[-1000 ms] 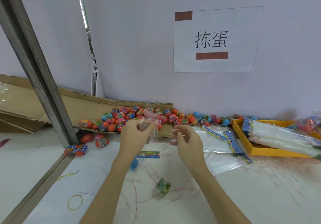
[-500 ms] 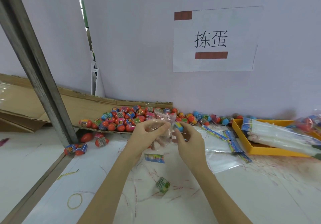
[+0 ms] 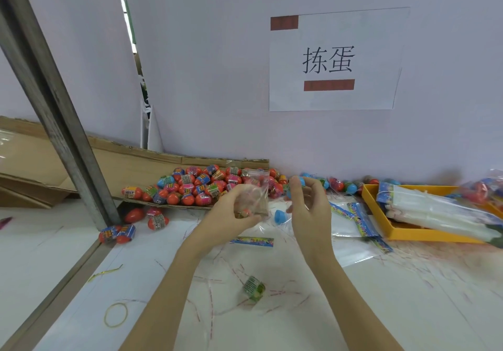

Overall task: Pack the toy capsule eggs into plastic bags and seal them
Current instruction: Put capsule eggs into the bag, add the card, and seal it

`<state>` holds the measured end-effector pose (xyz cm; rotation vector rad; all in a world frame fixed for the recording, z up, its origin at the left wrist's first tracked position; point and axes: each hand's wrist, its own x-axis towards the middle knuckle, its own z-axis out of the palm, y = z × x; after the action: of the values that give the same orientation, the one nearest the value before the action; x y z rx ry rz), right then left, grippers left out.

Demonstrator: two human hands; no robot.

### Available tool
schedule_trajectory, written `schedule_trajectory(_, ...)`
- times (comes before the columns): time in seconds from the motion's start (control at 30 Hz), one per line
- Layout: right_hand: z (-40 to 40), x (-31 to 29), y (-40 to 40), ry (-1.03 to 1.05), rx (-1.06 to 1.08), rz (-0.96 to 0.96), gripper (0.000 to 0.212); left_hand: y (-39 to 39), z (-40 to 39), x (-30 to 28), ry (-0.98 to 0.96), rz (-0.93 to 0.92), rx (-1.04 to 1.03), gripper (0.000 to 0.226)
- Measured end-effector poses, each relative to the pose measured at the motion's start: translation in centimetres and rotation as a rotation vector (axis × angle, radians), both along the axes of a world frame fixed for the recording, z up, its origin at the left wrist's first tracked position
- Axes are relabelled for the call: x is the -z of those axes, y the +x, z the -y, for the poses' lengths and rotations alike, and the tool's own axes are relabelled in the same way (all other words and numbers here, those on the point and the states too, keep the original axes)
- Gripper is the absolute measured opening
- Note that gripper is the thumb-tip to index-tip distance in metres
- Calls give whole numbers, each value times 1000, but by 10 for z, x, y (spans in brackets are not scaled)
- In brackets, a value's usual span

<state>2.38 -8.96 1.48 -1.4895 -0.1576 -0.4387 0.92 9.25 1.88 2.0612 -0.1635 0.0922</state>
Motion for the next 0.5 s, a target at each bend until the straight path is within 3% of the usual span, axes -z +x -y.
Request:
schedule_trajectory(0.2,0,-2,-7,-204,4,158,24,-3,0,1,13,87,50,47)
schedule_trajectory(0.33,-1,1,-7,-356,0,195,32,-1,0,4,43,109,76,41)
schedule_trajectory(0.5,2,6,0,-488,18,238,26,0,0,3,39,94,110,32)
